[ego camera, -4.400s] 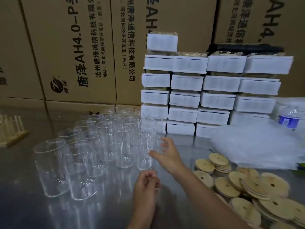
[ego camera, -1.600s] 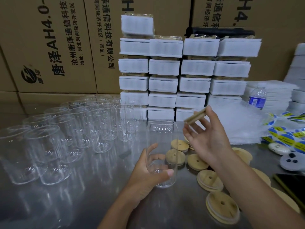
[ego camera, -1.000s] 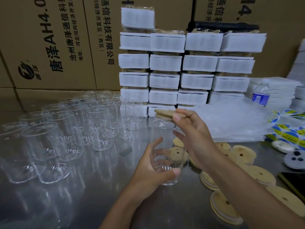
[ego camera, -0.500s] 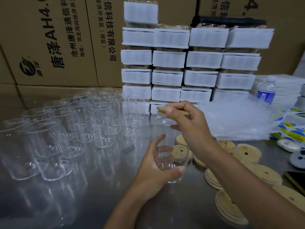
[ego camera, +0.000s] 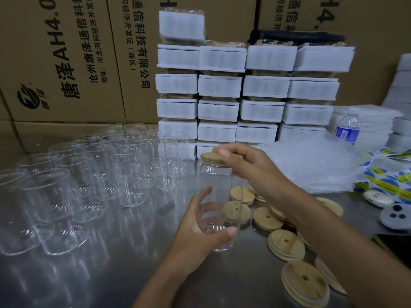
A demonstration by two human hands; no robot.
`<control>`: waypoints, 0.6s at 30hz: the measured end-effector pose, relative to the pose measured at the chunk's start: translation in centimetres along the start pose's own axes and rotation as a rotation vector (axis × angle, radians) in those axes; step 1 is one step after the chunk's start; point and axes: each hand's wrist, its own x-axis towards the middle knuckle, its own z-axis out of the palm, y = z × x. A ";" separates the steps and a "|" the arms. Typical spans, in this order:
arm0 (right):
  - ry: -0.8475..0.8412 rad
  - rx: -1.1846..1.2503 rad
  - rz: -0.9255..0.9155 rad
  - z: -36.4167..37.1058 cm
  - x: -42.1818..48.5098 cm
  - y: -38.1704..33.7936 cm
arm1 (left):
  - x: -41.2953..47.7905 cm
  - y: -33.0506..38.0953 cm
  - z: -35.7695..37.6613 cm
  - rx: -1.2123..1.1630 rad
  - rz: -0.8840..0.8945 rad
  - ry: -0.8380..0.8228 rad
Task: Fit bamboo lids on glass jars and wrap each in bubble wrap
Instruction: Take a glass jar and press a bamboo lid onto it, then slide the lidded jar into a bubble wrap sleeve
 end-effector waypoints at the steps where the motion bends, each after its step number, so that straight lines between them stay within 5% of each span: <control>1: -0.007 -0.018 -0.008 -1.0 -0.2 0.1 | 0.1 0.0 0.0 0.002 -0.003 0.010; 8: 0.433 -0.356 0.199 -11.6 0.3 5.5 | 0.1 -0.5 -0.2 0.040 -0.014 0.056; 18: 0.497 -0.822 0.406 -14.1 1.2 12.0 | 1.4 -1.1 -0.4 0.029 0.047 0.171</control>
